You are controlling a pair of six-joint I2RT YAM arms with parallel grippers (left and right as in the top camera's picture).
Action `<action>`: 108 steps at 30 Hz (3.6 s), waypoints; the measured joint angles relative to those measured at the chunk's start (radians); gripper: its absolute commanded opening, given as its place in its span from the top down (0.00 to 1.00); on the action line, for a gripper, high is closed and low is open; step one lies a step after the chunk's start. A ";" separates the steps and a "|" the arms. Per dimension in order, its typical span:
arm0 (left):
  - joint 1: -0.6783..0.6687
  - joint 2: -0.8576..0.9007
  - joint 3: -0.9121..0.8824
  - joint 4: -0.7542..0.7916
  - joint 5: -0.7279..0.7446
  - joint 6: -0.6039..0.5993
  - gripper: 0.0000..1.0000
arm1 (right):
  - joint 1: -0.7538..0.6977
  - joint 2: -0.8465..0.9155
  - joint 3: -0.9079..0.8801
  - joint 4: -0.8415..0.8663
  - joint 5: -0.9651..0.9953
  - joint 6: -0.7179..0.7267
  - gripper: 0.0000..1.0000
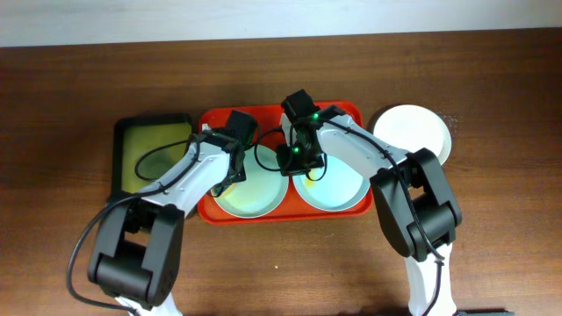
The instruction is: Clean dirty plates on tray and stack at the side
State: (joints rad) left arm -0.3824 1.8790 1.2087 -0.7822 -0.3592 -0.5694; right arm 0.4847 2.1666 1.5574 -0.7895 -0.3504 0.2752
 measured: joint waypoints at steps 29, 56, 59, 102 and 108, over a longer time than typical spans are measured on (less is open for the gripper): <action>0.039 -0.270 -0.010 -0.050 0.051 0.000 1.00 | 0.001 0.000 0.062 -0.119 -0.003 -0.017 0.96; 0.369 -0.292 -0.005 -0.156 0.211 0.031 1.00 | 0.302 -0.012 0.625 -0.793 1.429 0.022 0.96; 0.369 -0.292 -0.005 -0.151 0.211 0.031 1.00 | 0.390 -0.012 0.625 -0.793 1.646 -0.010 0.96; 0.369 -0.293 -0.005 -0.130 0.214 0.031 1.00 | -0.852 -0.088 0.394 -0.592 -0.138 -0.275 0.23; 0.369 -0.293 -0.005 -0.130 0.214 0.031 1.00 | -0.461 -0.176 0.343 -0.617 0.079 -0.166 0.33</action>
State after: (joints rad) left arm -0.0135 1.5864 1.2034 -0.9123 -0.1452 -0.5388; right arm 0.0235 1.9907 1.9007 -1.4067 -0.2714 0.1093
